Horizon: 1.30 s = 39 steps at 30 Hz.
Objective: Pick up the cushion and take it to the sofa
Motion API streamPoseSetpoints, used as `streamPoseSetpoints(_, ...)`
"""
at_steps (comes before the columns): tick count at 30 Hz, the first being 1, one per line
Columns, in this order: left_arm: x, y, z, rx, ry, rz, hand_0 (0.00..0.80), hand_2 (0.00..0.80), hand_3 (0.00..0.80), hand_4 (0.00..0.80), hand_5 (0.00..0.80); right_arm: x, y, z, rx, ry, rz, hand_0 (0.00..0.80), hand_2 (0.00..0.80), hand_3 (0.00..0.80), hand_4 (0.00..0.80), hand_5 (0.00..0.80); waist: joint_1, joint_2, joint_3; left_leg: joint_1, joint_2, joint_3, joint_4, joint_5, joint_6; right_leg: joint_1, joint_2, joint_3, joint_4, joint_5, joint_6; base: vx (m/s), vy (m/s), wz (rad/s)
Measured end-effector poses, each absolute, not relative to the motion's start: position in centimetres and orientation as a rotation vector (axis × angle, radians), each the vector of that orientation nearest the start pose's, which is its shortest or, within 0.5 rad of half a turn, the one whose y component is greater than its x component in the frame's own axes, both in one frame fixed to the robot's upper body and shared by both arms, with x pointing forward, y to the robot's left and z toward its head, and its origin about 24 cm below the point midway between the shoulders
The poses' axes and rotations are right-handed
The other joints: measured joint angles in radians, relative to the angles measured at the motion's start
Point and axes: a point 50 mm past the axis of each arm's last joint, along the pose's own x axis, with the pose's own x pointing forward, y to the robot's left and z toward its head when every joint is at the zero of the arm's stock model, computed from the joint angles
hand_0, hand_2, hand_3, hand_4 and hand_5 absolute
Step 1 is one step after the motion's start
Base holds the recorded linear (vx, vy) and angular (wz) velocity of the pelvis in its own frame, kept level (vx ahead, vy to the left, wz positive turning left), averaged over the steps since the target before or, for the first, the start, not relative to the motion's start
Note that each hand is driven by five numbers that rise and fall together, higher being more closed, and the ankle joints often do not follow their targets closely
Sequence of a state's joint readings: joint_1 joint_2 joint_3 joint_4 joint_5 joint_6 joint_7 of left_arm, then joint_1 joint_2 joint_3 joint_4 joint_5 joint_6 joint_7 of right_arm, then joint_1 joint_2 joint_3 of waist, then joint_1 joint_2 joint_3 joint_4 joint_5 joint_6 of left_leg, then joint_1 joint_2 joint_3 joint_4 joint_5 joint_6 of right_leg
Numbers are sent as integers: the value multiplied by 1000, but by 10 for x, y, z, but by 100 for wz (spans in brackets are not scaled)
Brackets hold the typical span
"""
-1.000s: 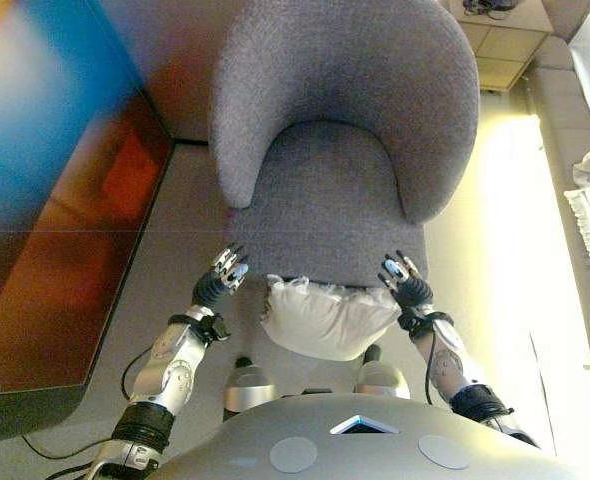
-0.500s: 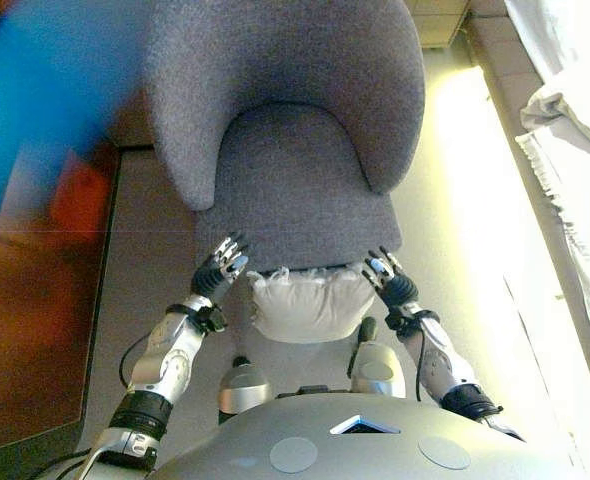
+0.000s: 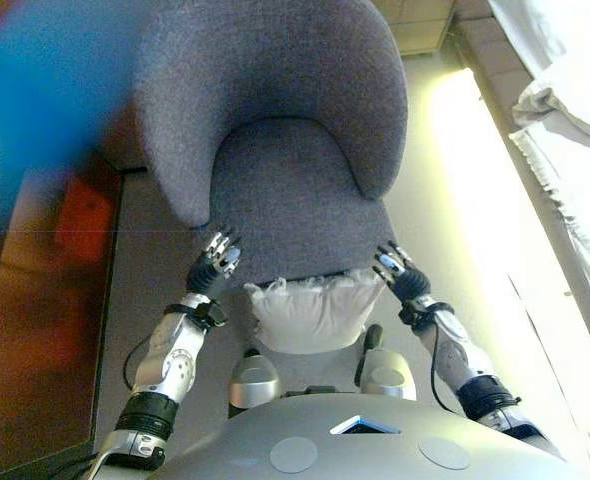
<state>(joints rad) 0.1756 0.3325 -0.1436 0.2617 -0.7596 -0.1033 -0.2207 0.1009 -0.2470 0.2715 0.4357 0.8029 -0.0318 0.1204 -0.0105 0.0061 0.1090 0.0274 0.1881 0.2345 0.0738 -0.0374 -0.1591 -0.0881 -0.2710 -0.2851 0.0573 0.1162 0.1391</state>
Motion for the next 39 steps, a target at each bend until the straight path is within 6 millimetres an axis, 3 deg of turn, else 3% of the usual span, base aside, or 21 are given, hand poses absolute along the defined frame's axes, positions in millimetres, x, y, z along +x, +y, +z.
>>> streamPoseSetpoints(5,195,203,-38,-440,312,-98,0,0,0,0,0,192,-156,-74,545,531,68,0,0,0,0,0,0,9,-2,14,-53,-17,-17,2,14,-1,-45,1,58,-10,22,25,89,12)
streamPoseSetpoints(8,196,205,-37,-429,311,-101,0,0,0,0,0,190,-155,-76,550,539,60,0,0,0,0,0,-1,6,-3,15,-59,-27,-14,-9,23,-2,-67,20,81,-33,17,70,-186,13)
streamPoseSetpoints(9,196,207,-36,-421,312,-101,0,0,0,0,0,189,-154,-76,551,542,63,0,0,0,0,0,-1,2,-5,14,-59,-29,-13,-9,22,0,-62,42,65,-37,22,48,-224,14)
streamPoseSetpoints(10,197,209,-35,-414,309,-101,0,0,0,0,0,189,-154,-76,550,540,63,0,0,0,0,0,-2,-6,-6,10,-58,-45,-8,-7,17,19,-49,65,38,-35,50,25,-199,26)
streamPoseSetpoints(12,198,208,-35,-415,307,-104,0,0,0,0,0,189,-158,-76,539,539,58,0,0,0,0,0,-8,2,-3,-2,-39,-78,-6,0,7,36,-22,103,17,-48,57,29,-174,34)
streamPoseSetpoints(18,188,204,-41,-444,332,-91,0,0,0,0,0,190,-168,-75,494,538,65,0,0,0,0,0,0,16,0,22,20,-73,-47,19,-18,91,47,83,-65,-24,32,76,-82,2)
streamPoseSetpoints(27,192,199,-40,-455,331,-101,0,0,0,0,0,189,-165,-74,499,534,89,0,0,0,0,0,-1,16,-3,34,22,-75,-75,39,-31,141,51,27,-109,-20,33,6,-15,12)
streamPoseSetpoints(30,192,196,-41,-574,349,-135,0,0,0,0,0,193,-157,-66,723,479,143,0,0,0,0,0,-1,17,-6,35,18,-69,-89,53,-33,150,49,10,-125,-18,37,-27,-1,20)
streamPoseSetpoints(33,182,173,-44,-969,333,-270,0,0,0,0,0,194,-138,-57,1199,361,268,0,0,0,0,0,3,17,-14,48,19,-62,-114,61,-33,155,50,0,-134,-17,38,-3,3,3)
streamPoseSetpoints(34,179,164,-44,-1055,321,-316,0,0,0,0,0,195,-130,-53,1283,327,316,0,0,0,0,0,2,18,-16,50,18,-60,-120,64,-32,154,50,0,-135,-17,38,15,22,-4)
streamPoseSetpoints(36,180,153,-42,-1141,292,-368,0,0,0,0,0,199,-121,-48,1353,291,360,0,0,0,0,0,1,16,-19,50,17,-60,-123,65,-32,154,49,0,-135,-17,38,0,0,0)
streamPoseSetpoints(39,179,153,-42,-1168,270,-375,0,0,0,0,0,198,-122,-48,1356,290,355,0,0,0,0,0,1,14,-33,50,17,-58,-127,65,-32,154,49,0,-135,-18,39,0,0,0)
